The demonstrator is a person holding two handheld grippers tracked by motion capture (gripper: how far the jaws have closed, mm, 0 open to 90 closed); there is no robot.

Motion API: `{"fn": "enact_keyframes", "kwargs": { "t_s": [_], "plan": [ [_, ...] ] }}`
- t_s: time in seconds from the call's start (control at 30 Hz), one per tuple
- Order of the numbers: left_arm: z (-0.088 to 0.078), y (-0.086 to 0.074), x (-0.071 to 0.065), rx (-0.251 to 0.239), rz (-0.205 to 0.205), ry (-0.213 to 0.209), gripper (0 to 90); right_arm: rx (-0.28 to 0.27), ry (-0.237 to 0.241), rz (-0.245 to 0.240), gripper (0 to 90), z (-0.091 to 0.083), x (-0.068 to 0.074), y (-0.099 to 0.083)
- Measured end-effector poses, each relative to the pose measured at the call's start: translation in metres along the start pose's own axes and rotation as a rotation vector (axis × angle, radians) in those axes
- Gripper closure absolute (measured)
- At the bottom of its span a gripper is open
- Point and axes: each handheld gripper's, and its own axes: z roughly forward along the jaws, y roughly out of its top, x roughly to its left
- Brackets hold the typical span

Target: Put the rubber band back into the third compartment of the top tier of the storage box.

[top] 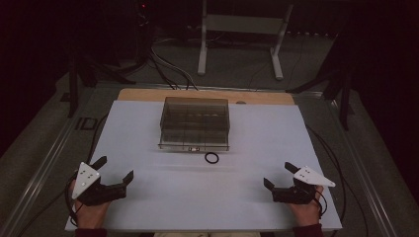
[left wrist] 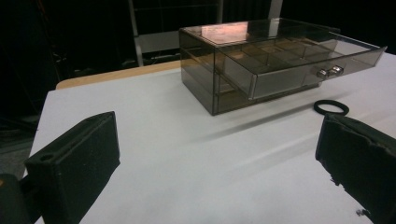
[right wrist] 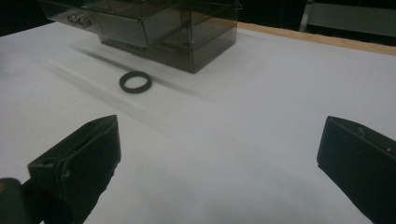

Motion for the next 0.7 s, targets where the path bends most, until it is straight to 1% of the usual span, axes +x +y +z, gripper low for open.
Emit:
{"fn": "enact_keyframes", "kwargs": {
  "t_s": [0.13, 0.23, 0.33, 0.4, 0.5, 0.57, 0.63, 0.7],
  "plan": [
    [-0.0032, 0.0020, 0.0009, -0.015, -0.011, 0.036, 0.6, -0.003, 0.003, -0.003, 0.2, -0.0001, 0.0009, -0.0002],
    [-0.0055, 0.0026, 0.0022, -0.029, -0.016, 0.046, 0.7, -0.012, 0.001, -0.004, 0.2, -0.0009, 0.0016, 0.0004],
    [-0.0054, 0.0014, 0.0029, -0.023, -0.019, 0.047, 0.7, -0.011, -0.002, 0.001, 0.2, -0.0009, 0.0019, 0.0007],
    [-0.0051, 0.0007, 0.0034, -0.018, -0.024, 0.037, 0.7, -0.014, -0.003, 0.001, 0.2, -0.0016, 0.0030, 0.0012],
    [-0.0048, 0.0002, 0.0026, -0.010, -0.011, 0.030, 2.0, -0.014, -0.007, -0.003, 0.2, -0.0017, 0.0043, 0.0015],
    [-0.0052, 0.0000, 0.0007, -0.009, 0.002, 0.046, 2.0, -0.025, 0.004, 0.013, 0.2, -0.0017, 0.0048, 0.0022],
    [-0.0063, 0.0007, 0.0002, -0.013, -0.002, 0.056, 0.9, -0.025, -0.001, -0.002, 0.2, -0.0011, 0.0064, 0.0028],
    [-0.0070, 0.0014, 0.0004, -0.020, -0.004, 0.062, 0.3, -0.023, -0.001, -0.002, 0.2, 0.0000, 0.0077, 0.0037]
  ]
}}
